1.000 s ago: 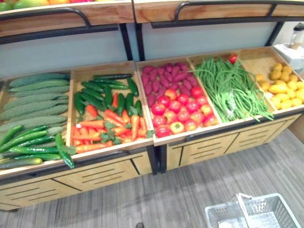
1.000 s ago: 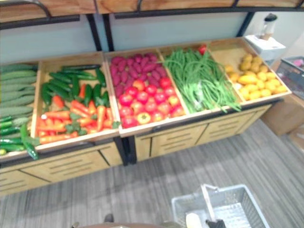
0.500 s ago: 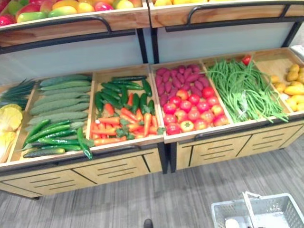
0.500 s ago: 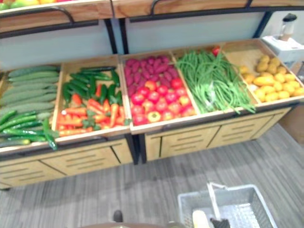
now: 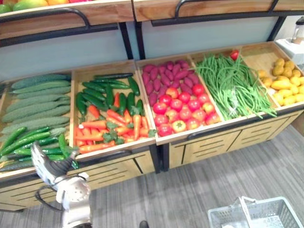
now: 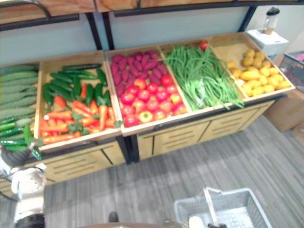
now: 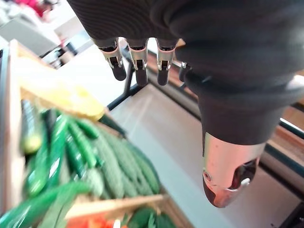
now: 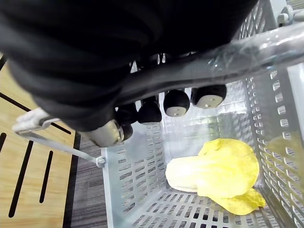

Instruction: Pick vegetable in the basket

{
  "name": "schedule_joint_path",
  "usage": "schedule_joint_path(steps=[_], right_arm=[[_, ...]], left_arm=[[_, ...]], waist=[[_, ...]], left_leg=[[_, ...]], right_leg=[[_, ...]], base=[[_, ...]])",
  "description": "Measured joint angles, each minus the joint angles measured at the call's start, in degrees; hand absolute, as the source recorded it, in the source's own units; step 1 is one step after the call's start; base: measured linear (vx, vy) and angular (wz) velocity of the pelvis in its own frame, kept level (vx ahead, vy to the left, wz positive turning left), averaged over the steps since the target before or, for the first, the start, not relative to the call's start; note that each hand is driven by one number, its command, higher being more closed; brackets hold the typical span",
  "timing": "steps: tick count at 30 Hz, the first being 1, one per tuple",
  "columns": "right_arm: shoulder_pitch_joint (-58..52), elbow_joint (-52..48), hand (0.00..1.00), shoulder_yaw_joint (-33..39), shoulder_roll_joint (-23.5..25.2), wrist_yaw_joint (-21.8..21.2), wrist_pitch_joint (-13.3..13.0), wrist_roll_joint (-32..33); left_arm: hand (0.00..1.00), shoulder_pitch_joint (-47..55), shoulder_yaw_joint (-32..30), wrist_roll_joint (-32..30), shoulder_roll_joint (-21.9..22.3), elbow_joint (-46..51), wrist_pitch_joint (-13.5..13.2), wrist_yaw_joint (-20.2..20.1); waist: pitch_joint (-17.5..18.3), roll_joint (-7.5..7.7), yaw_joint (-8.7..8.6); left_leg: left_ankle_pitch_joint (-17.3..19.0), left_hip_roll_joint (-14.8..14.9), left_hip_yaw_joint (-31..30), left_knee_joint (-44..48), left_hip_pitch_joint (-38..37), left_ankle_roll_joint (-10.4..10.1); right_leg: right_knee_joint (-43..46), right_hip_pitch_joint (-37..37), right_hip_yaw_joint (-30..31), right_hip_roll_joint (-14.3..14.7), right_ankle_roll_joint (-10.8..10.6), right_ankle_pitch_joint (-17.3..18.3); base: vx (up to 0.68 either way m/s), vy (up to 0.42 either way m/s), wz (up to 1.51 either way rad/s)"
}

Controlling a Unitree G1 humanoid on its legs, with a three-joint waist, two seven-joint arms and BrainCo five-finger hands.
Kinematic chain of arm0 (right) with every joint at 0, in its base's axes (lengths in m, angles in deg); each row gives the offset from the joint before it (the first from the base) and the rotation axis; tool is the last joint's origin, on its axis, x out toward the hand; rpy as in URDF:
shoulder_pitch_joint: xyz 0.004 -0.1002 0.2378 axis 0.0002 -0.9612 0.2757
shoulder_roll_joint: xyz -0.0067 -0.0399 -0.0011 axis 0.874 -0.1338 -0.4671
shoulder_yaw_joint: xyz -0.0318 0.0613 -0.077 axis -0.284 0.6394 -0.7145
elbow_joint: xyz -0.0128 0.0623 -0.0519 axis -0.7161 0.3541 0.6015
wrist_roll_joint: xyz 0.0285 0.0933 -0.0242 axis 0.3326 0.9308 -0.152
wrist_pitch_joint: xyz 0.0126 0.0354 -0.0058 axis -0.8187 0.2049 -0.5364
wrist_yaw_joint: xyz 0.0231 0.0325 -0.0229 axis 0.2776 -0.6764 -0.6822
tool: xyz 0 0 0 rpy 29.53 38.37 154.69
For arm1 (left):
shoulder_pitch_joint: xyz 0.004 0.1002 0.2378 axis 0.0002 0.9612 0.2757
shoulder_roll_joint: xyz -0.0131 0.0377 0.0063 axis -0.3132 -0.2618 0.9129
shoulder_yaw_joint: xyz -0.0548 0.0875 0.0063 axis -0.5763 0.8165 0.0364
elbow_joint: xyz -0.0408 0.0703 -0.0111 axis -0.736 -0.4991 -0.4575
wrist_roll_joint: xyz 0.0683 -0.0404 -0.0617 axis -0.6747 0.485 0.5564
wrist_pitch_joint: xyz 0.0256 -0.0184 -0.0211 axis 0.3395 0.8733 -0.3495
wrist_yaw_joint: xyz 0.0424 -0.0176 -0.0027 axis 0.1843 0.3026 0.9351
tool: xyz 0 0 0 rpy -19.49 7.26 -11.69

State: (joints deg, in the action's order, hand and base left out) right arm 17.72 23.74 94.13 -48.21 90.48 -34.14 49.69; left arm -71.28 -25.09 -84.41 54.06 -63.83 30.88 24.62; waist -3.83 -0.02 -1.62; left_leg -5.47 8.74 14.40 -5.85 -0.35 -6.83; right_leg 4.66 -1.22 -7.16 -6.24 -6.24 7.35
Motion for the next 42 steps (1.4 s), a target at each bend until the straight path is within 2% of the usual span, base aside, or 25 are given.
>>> schedule_joint_path(steps=[3,6,11,14,16,18,20,29,33,37,39,42], right_arm=[[-0.1,-1.5,1.00,-0.2,-2.3,-0.5,-0.8,-1.9],[0.4,-2.6,1.00,-0.7,-3.8,-0.6,-1.1,-2.0],[2.7,-5.0,1.00,-1.8,-4.9,-0.7,-1.6,-2.0],[4.4,-6.9,1.00,-2.4,-4.8,-0.6,-1.8,-2.0],[5.5,-7.0,1.00,-2.5,-4.8,-0.6,-1.8,-1.9],[5.9,-7.5,1.00,-2.8,-4.7,-0.5,-1.8,-1.9],[6.5,-7.8,1.00,-3.3,-4.7,-0.5,-1.8,-1.8],[7.3,-9.9,1.00,-6.5,-4.7,-0.4,-2.5,-1.8],[7.4,-11.4,1.00,-6.9,-4.6,-0.4,-2.6,-1.8],[7.4,-11.4,1.00,-7.2,-4.6,-0.3,-2.7,-1.7],[7.4,-11.5,1.00,-7.2,-4.5,-0.3,-2.9,-1.7],[7.4,-11.5,1.00,-7.3,-4.1,-0.3,-2.9,-1.7]], left_arm=[[0.00,-2.2,0.0,-2.7,-5.4,-0.5,1.1,1.2],[0.00,-5.7,1.2,-4.3,-9.0,-4.3,2.2,1.2],[0.00,-11.0,7.8,-6.9,-15.3,-12.3,3.2,-1.1],[0.00,-14.8,11.0,-9.2,-17.2,-16.6,3.5,-3.0],[0.00,-17.1,12.6,-9.6,-17.2,-18.5,4.0,-4.2],[0.00,-19.7,14.4,-9.7,-17.2,-19.7,3.9,-6.6],[0.00,-22.6,15.2,-8.8,-17.2,-21.8,4.0,-7.8],[0.00,-28.6,17.9,-7.7,-17.2,-23.3,5.1,-8.3],[0.00,-30.9,18.9,-7.7,-17.0,-24.0,5.2,-8.9],[0.00,-30.9,18.9,-7.7,-16.9,-24.6,6.0,-9.4],[0.00,-31.1,18.7,-5.7,-16.6,-24.7,6.3,-9.5],[0.00,-32.0,15.1,-1.2,-13.8,-28.2,6.4,-9.7]], waist=[[-0.1,-1.42,-0.06],[-0.6,-2.08,-0.02],[-3.0,-2.00,-0.24],[-5.1,-1.43,-0.25],[-6.5,-1.28,-0.36],[-7.0,-1.11,-1.42],[-7.4,-1.05,-1.47],[-9.5,-1.28,-1.52],[-11.3,-0.67,-1.54],[-11.6,-0.11,-1.32],[-11.9,0.05,-1.29],[-12.3,0.46,-1.36]], left_leg=[[0.2,0.4,0.8,-0.1,0.0,0.0],[0.4,0.5,1.4,-0.1,0.3,0.2],[0.5,0.7,3.6,-0.1,1.8,0.3],[0.4,0.6,5.5,0.0,3.5,0.5],[0.3,0.4,5.8,0.2,3.6,0.6],[0.3,0.3,5.8,0.2,4.6,0.6],[0.2,0.4,6.9,0.3,5.0,0.6],[0.1,1.3,8.7,0.3,4.8,0.4],[0.1,1.2,8.7,0.3,5.1,0.4],[0.2,0.8,8.7,0.3,5.4,0.4],[0.2,0.6,8.6,0.3,6.2,0.4],[-0.1,0.5,8.6,0.3,6.2,0.6]], right_leg=[[-0.6,0.3,0.8,0.4,0.3,-0.6],[-0.7,0.9,1.4,0.6,0.3,-1.1],[-0.5,4.2,3.6,0.7,0.0,-1.9],[-0.4,6.9,5.8,0.7,-0.1,-3.0],[-0.5,7.3,6.3,0.6,-0.2,-3.2],[-0.3,8.3,6.3,0.5,-0.2,-3.2],[0.1,9.3,7.1,0.7,-0.2,-3.2],[2.5,11.5,9.2,1.4,-0.1,-3.3],[3.5,12.2,9.5,1.3,-0.1,-3.3],[3.6,12.8,10.1,0.9,-0.1,-3.3],[3.5,13.4,10.2,0.8,-0.1,-3.3],[3.6,13.4,10.5,0.7,-0.1,-3.3]], base=[[-0.02,-0.001,-0.12],[-0.05,0.008,-0.11],[-0.06,0.023,-0.25],[0.00,0.017,-0.33],[0.08,0.018,-0.17],[0.08,0.007,-0.01],[0.11,-0.007,-0.15],[0.07,-0.012,-0.13],[0.00,0.005,0.00],[-0.02,0.006,-0.01],[-0.05,0.001,0.03],[-0.06,-0.007,-0.01]])
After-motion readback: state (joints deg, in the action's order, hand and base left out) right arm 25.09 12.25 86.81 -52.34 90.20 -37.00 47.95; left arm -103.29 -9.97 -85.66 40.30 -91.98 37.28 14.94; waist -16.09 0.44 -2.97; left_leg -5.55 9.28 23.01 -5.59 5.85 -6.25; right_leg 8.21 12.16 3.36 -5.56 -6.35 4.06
